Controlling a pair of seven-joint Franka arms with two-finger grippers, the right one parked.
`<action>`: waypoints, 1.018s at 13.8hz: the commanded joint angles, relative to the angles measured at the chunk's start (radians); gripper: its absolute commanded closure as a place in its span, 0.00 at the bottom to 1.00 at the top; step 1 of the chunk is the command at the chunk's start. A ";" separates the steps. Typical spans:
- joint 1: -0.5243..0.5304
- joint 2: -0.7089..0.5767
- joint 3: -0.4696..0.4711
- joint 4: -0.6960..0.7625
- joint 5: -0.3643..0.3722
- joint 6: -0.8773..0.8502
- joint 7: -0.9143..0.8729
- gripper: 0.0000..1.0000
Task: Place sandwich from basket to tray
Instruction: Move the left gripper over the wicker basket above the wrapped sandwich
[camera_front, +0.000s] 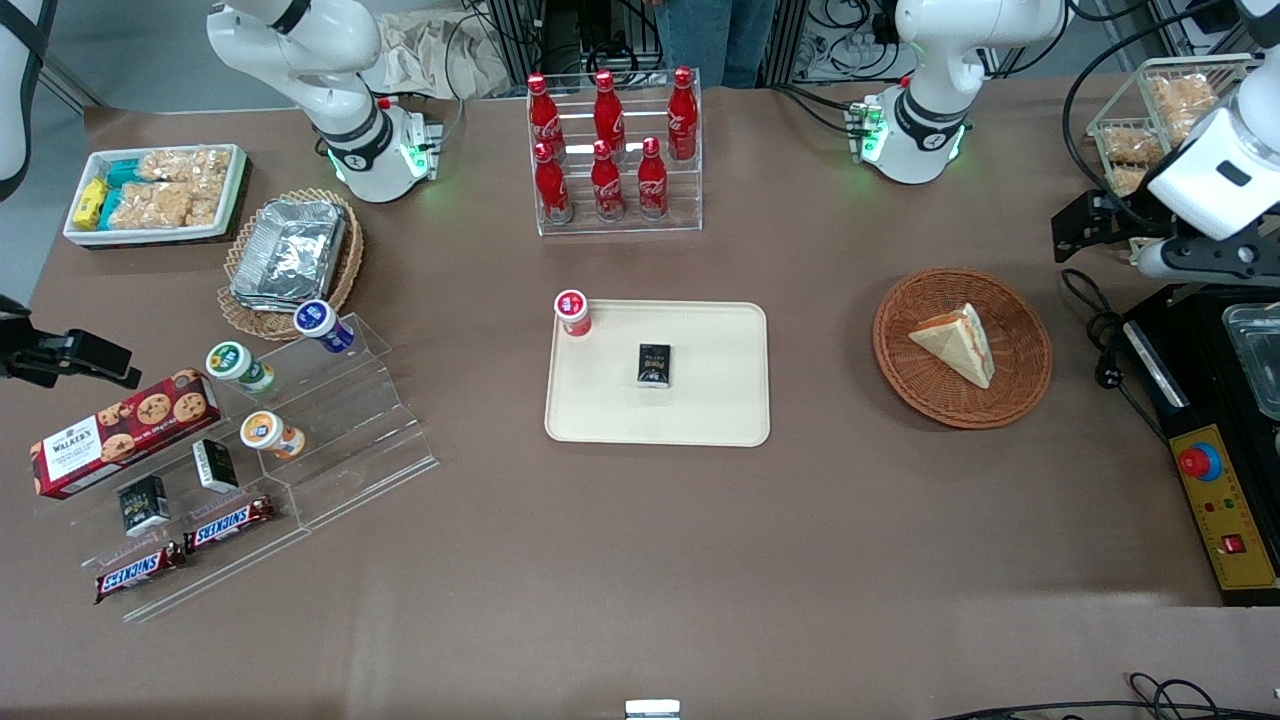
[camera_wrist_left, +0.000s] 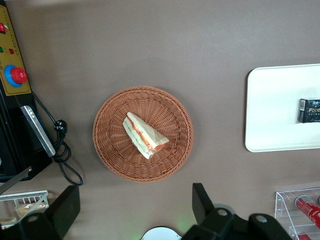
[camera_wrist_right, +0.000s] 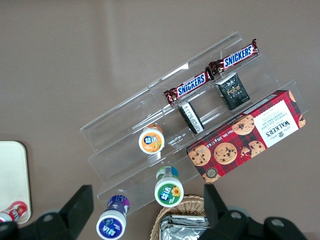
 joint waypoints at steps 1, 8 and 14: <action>0.007 0.010 0.005 0.017 -0.014 -0.006 0.019 0.00; 0.038 0.032 0.027 0.013 -0.106 -0.005 -0.203 0.00; 0.032 -0.055 -0.030 -0.224 0.006 0.072 -0.456 0.00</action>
